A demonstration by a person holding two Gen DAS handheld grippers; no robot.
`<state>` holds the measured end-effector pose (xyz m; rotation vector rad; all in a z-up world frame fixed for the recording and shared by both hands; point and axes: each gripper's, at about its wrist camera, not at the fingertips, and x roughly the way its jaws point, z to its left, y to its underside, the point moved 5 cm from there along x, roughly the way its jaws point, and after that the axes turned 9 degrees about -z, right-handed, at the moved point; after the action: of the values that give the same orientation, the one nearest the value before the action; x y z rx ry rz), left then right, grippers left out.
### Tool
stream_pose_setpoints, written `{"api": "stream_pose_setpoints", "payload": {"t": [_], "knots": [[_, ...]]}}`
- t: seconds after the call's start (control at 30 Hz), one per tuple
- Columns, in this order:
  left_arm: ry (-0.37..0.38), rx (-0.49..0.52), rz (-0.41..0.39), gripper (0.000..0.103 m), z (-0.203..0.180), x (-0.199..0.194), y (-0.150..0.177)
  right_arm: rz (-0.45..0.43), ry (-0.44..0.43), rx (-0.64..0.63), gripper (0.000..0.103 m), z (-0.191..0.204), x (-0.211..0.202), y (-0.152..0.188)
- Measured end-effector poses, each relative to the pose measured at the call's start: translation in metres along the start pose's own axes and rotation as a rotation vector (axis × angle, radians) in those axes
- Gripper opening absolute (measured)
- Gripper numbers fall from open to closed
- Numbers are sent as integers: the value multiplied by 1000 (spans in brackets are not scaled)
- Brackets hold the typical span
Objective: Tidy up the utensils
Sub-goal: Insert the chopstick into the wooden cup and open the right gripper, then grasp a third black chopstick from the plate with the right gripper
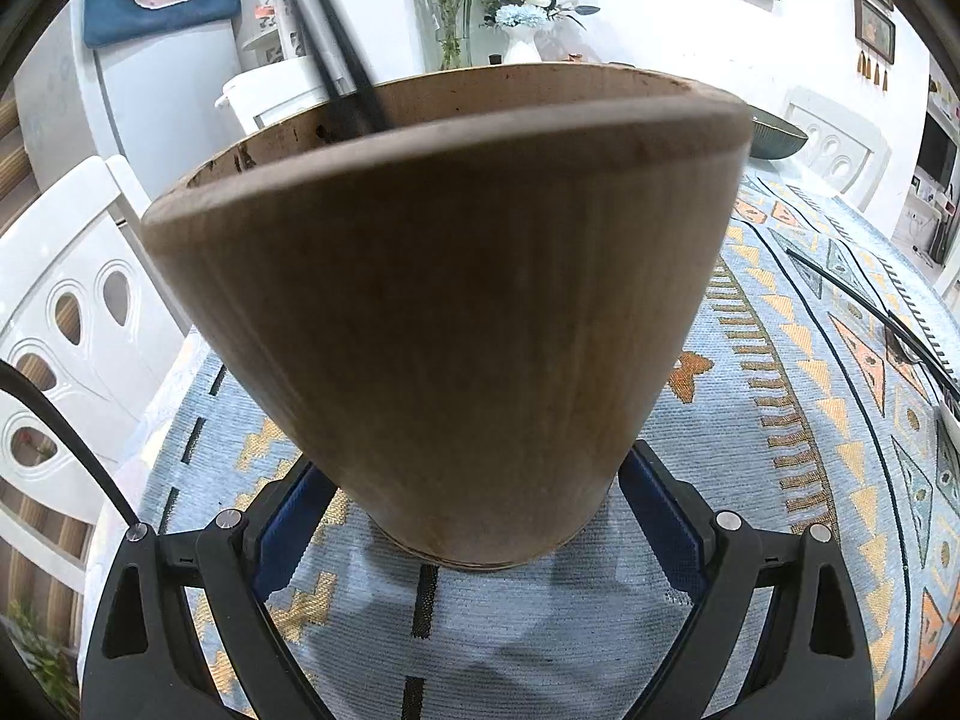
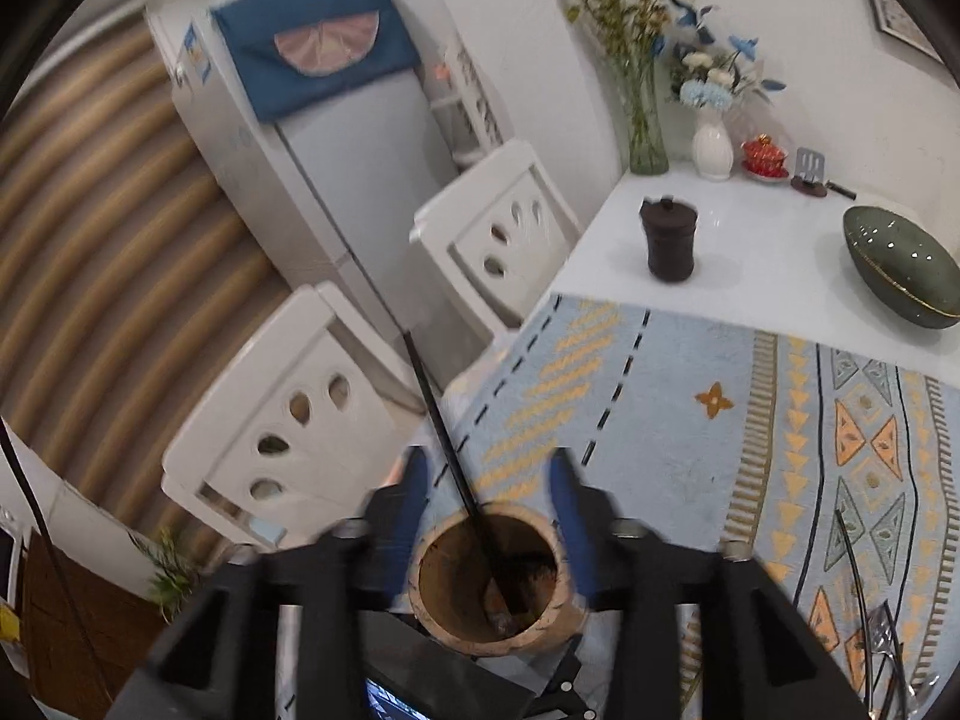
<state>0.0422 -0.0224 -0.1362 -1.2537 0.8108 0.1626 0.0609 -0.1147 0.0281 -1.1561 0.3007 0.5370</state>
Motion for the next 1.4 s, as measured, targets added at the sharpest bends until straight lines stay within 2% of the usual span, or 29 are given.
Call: {"api": "stream_pose_setpoints", "payload": {"t": [0.17,0.37,0.53,0.7,0.87,1.0,1.13,1.23,1.4], "knots": [[0,0,0,93,0,0,0,-43,16,27,44,-15,-22,-7],[-1,1,0,93,0,0,0,-86,77,57,44,-41,-54,-11],[-3,3,-4,93,0,-1,0,-127,159,52,44,-67,-92,-18],[-5,6,-3,93,0,0,0,-144,269,40,44,-108,-136,-17],[-9,12,-2,94,-3,1,-1,-76,422,82,45,-173,-168,8],[-13,16,-1,94,-5,2,-1,-26,474,187,45,-220,-181,40],[-17,19,1,94,-7,3,-2,41,466,299,45,-251,-174,76],[-19,20,1,94,-8,3,-2,104,435,343,45,-263,-153,97],[-30,30,6,95,-11,5,-2,239,390,300,45,-264,-97,113]]}}
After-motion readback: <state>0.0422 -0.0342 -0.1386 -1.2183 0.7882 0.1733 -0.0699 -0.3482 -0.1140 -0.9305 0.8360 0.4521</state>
